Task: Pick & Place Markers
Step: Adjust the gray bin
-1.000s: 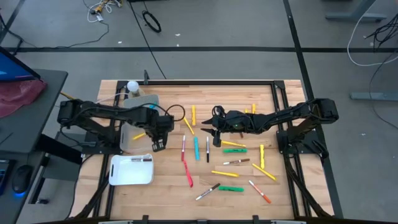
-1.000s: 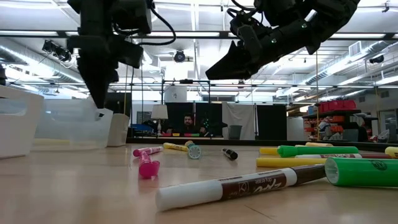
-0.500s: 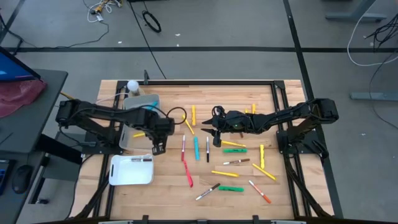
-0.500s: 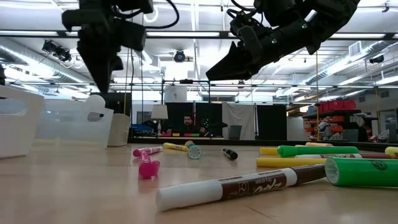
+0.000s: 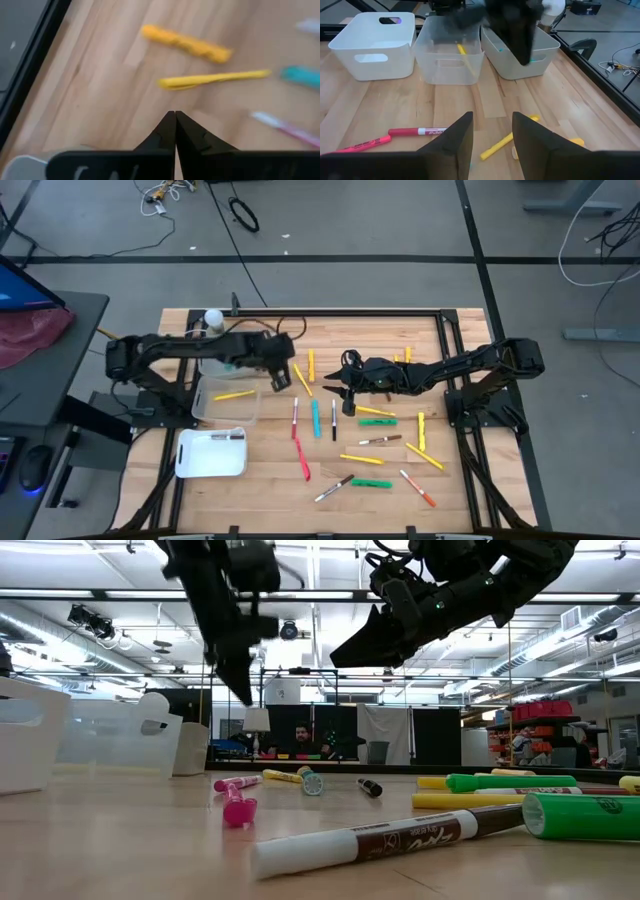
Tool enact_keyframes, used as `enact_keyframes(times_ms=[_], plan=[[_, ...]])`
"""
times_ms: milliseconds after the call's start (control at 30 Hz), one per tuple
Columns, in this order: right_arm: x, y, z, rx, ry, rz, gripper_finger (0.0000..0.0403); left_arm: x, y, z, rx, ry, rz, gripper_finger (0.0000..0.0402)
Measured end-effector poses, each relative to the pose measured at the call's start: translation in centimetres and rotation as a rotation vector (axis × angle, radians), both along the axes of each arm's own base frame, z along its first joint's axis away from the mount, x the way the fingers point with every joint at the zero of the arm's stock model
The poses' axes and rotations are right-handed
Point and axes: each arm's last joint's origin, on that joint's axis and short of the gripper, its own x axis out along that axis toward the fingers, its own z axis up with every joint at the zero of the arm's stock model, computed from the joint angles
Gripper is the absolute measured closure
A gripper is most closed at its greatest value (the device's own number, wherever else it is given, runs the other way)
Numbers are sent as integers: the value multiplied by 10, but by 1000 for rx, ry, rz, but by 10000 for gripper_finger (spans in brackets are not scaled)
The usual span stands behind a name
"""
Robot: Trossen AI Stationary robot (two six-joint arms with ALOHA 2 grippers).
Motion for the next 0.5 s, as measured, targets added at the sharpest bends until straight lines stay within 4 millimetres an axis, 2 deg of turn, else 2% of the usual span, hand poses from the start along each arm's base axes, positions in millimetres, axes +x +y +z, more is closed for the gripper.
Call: enact_keyframes(times_ms=[100, 233, 500], plan=[[0, 0, 0, 0, 3, 0, 263, 1, 20, -19, 4, 94, 6, 395], [0, 0, 0, 11, 3, -5, 263, 2, 35, -38, 29, 197, 14, 398], [0, 0, -1, 12, 5, -5, 263, -9, 33, -54, 29, 364, 12, 398]])
